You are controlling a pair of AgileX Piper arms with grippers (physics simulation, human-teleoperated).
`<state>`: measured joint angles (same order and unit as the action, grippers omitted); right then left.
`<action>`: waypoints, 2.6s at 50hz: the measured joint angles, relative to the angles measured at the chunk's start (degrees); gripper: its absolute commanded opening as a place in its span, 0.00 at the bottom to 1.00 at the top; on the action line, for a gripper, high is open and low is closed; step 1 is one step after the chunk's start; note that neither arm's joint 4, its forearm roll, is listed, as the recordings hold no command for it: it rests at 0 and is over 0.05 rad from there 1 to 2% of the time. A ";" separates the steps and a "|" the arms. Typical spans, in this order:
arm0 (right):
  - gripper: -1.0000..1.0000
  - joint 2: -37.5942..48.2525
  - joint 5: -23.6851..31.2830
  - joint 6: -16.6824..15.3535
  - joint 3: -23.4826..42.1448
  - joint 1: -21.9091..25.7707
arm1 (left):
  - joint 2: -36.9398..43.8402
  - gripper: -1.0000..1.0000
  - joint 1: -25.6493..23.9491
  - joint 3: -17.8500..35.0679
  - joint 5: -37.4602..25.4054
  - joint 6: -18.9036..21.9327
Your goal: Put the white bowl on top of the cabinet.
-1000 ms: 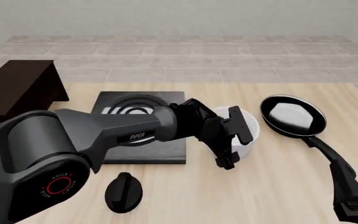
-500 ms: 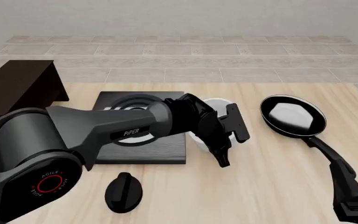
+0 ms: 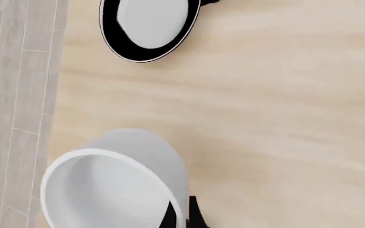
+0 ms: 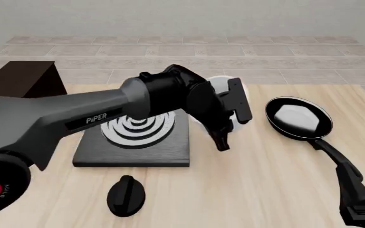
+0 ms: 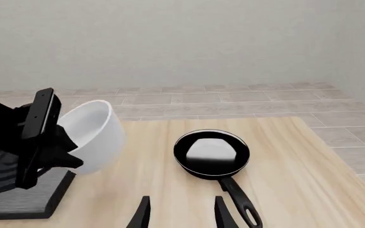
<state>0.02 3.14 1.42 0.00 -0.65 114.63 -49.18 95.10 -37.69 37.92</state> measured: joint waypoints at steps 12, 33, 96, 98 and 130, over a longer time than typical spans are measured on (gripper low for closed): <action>1.00 0.00 0.00 -0.07 0.00 -0.01 | -6.57 0.00 1.85 -1.75 -1.13 1.21; 1.00 0.00 -0.29 -0.01 0.00 -0.29 | -19.66 0.00 9.91 -11.50 -0.31 1.01; 1.00 0.00 -0.17 0.26 0.00 -0.92 | -31.61 0.00 48.88 -13.64 -4.95 -7.40; 1.00 0.00 -0.17 0.26 0.00 -0.93 | -31.83 0.00 49.60 -14.40 -4.57 -7.67; 1.00 0.01 -0.10 0.09 0.00 -0.93 | -33.25 0.00 60.85 -22.80 1.83 -4.27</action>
<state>0.03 3.03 1.51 0.00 -1.58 81.38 11.68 72.29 -35.86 33.66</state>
